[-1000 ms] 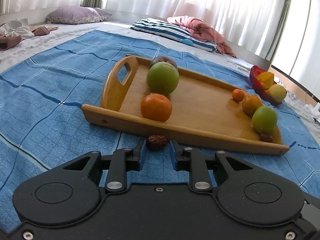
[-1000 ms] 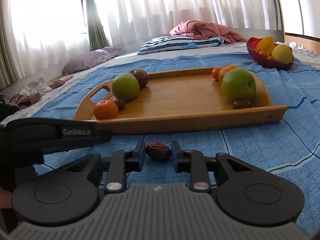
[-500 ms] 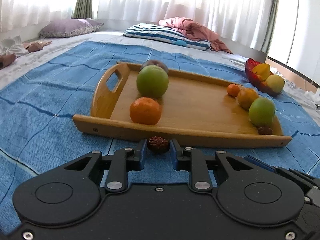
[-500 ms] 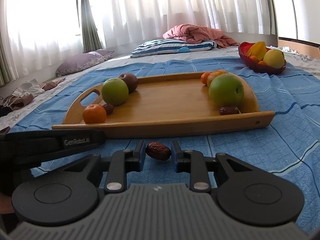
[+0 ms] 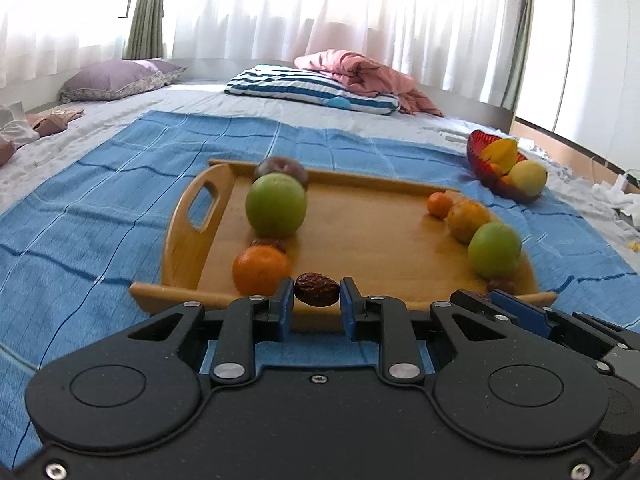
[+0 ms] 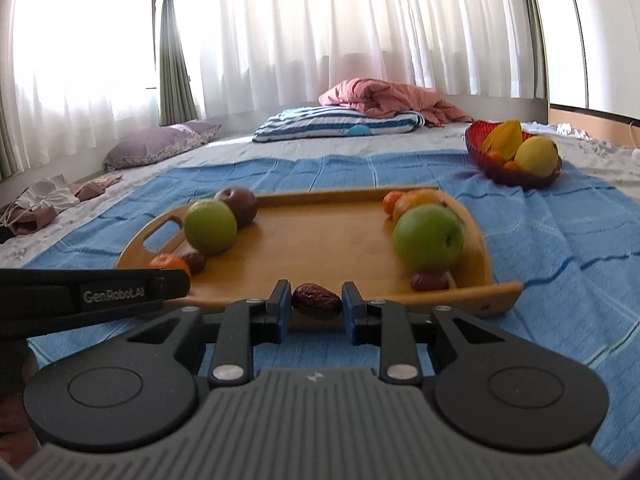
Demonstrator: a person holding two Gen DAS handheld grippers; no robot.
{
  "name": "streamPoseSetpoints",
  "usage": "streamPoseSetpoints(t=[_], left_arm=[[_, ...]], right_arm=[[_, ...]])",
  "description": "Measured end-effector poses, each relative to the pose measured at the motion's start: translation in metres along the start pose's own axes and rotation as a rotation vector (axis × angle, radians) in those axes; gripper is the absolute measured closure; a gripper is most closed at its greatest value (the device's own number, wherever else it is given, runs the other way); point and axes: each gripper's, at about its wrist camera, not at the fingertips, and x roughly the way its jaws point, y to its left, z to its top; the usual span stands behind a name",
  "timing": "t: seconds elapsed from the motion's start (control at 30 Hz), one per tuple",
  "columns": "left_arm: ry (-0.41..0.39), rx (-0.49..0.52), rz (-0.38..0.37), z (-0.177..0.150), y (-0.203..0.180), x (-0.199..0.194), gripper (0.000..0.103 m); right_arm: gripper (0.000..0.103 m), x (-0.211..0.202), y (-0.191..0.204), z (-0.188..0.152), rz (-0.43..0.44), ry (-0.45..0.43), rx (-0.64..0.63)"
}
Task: Organize fruits
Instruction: 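Carry both dates in the grippers over the wooden tray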
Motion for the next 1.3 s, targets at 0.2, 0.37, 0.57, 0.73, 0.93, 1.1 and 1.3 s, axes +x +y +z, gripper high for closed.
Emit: streamPoseSetpoints(t=[0.2,0.37,0.57,0.73,0.93,1.1,1.3], left_arm=[[0.008,-0.007,-0.04,0.017,-0.004,0.005,0.08],[0.036,-0.015,-0.074,0.032,-0.007,0.016,0.08],[0.066,-0.026,-0.096,0.057,-0.01,0.034,0.08],[0.096,-0.023,-0.097,0.072,-0.015,0.054,0.08],[0.17,-0.046,-0.08,0.08,-0.013,0.086,0.08],[0.2,-0.038,-0.079,0.082,-0.014,0.101,0.08],[0.233,-0.025,-0.075,0.082,-0.02,0.115,0.08]], right_arm=[[0.071,0.006,-0.004,0.015,-0.006,-0.028,-0.015],[0.071,0.014,-0.008,0.029,0.004,-0.037,-0.029],[0.071,0.03,-0.017,0.054,0.014,-0.021,-0.027],[0.071,0.047,-0.026,0.072,0.049,0.028,0.0],[0.071,0.087,-0.042,0.088,0.088,0.193,0.079],[0.071,0.107,-0.046,0.092,0.088,0.27,0.088],[0.071,0.13,-0.047,0.099,0.085,0.392,0.083]])
